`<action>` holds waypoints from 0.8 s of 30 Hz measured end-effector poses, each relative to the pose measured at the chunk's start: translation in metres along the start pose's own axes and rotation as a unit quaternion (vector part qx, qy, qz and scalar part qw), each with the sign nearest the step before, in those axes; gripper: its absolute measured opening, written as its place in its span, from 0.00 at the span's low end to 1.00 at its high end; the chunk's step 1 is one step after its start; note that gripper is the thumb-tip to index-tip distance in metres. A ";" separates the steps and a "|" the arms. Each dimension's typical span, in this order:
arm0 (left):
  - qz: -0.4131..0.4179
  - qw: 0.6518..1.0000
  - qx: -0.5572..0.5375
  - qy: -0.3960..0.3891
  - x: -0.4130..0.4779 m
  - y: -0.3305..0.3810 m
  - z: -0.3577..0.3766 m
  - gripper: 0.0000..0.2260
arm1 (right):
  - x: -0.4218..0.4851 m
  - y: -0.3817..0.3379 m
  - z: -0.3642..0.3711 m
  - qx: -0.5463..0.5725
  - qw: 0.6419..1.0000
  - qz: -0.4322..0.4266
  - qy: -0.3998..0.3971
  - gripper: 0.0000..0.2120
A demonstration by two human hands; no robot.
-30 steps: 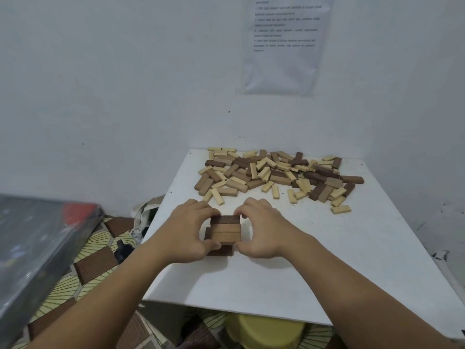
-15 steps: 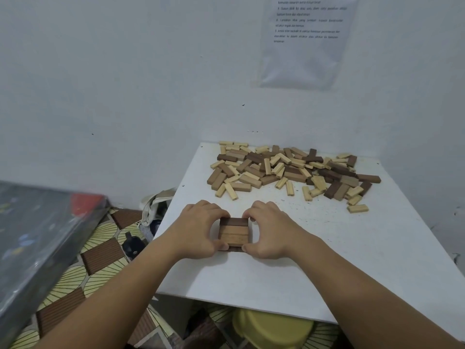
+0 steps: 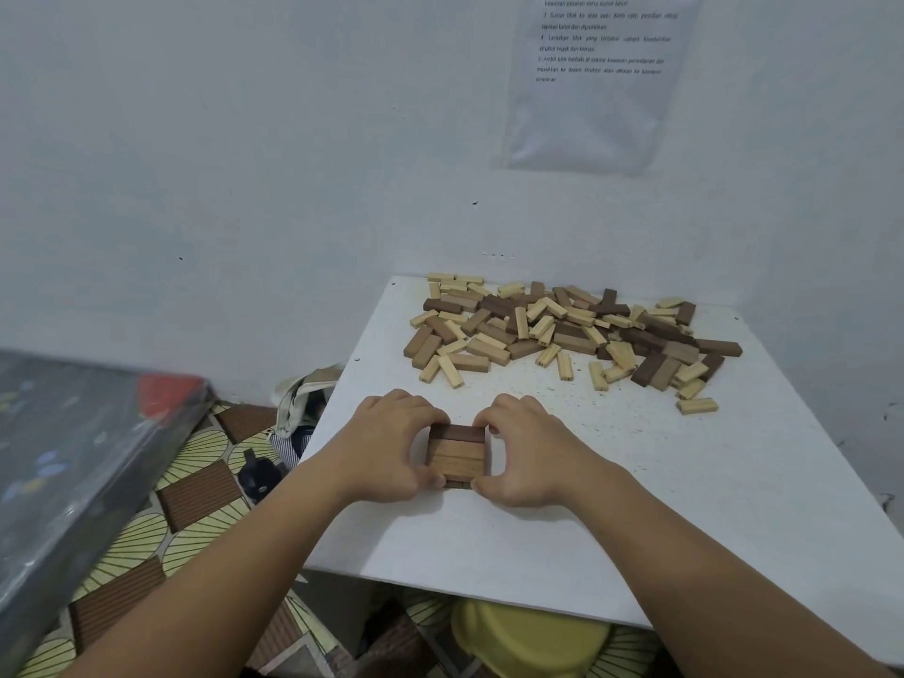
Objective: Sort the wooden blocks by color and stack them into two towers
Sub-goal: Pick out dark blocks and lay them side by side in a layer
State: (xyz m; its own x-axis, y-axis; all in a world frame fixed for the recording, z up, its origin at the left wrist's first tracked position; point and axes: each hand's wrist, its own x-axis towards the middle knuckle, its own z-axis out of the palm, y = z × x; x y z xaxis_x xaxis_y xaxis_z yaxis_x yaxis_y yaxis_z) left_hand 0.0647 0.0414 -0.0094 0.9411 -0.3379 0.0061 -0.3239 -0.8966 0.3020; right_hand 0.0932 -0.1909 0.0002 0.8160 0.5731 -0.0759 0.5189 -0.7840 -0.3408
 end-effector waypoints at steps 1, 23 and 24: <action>0.000 1.000 0.001 -0.001 0.000 0.000 0.000 0.32 | 0.000 0.000 0.000 -0.001 1.000 -0.001 0.000 0.32; 0.006 0.996 0.082 -0.039 0.003 0.010 -0.006 0.30 | -0.002 -0.003 0.002 -0.009 1.000 -0.002 0.006 0.30; 0.006 0.996 0.082 -0.040 0.003 0.011 -0.006 0.29 | -0.002 -0.003 0.002 -0.011 1.000 -0.002 0.008 0.29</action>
State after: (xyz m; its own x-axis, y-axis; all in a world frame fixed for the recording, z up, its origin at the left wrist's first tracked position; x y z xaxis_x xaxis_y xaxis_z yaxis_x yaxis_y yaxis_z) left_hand 0.0650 0.0326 -0.0002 0.9288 -0.3642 -0.0687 -0.3523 -0.9251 0.1417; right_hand 0.0893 -0.1897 -0.0001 0.8176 0.5727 -0.0593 0.5277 -0.7866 -0.3206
